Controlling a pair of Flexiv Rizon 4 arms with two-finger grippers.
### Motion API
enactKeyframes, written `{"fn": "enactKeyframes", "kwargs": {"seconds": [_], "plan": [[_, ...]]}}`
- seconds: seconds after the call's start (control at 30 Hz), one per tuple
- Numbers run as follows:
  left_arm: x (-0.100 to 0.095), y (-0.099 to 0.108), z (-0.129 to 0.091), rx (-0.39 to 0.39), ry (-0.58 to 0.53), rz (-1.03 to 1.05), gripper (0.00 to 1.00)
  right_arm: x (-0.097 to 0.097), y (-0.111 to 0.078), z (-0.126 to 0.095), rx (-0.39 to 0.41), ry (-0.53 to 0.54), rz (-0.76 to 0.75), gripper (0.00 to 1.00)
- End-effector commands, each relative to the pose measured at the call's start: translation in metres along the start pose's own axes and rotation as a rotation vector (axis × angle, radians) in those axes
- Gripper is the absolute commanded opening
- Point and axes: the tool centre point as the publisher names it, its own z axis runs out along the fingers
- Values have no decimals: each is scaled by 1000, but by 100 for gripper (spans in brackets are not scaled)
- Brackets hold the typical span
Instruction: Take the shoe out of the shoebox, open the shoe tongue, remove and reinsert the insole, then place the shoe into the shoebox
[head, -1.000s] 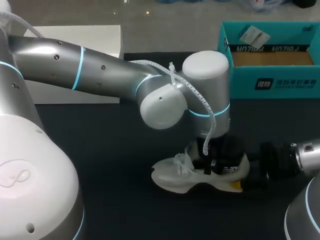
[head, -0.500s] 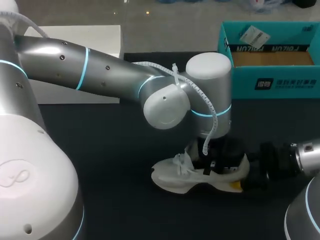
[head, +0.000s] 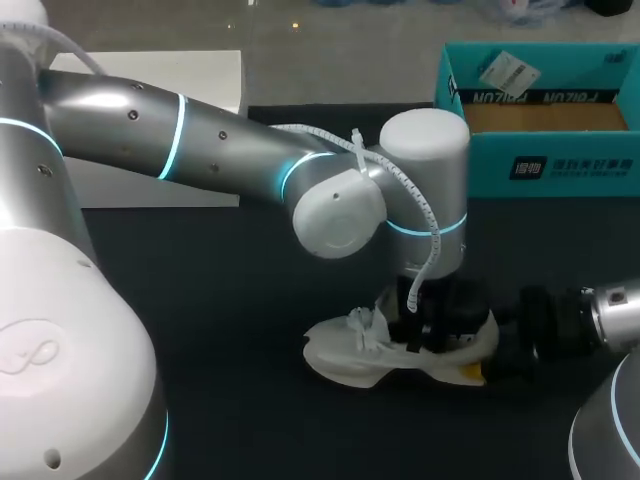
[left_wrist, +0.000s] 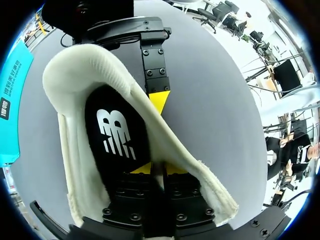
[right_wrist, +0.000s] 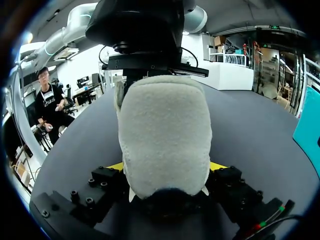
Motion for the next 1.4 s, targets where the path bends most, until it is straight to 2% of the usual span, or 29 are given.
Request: {"fn": "enactKeyframes", "kwargs": {"seconds": [0.03,0.07,0.1,0.13,0.2,0.33,0.5,0.57,0.67,0.73,0.8,1.17,1.4], "plan": [[-1,-1,17,2,-19,-9,73,-1,2,0,3,-2,3,0],[-2,-1,18,2,-20,-11,66,-1,2,0,3,-2,3,0],[-3,0,19,-5,-30,-18,54,-1,2,0,3,-2,3,0],[-3,1,19,-7,-35,-20,50,-1,2,0,3,-2,3,0],[-5,2,19,1,-47,-26,45,-1,2,0,3,-2,3,0],[-9,7,25,-16,-83,-39,42,-1,2,0,3,-2,3,0],[-17,12,35,-21,-124,-70,26,-1,2,0,3,-2,3,0],[-21,14,38,-22,-142,-83,28,-1,2,0,3,-2,3,0],[-26,15,41,-20,-167,-98,24,-1,2,0,3,-2,3,0],[-29,16,44,-26,-181,-116,17,-1,2,0,3,-2,3,0],[-31,17,47,-34,-185,-124,0,-1,2,0,3,-2,3,0],[-29,18,48,-38,-184,-152,0,-1,2,0,3,-2,3,0],[-27,29,23,29,-199,-224,0,-1,2,0,3,-2,3,0]]}}
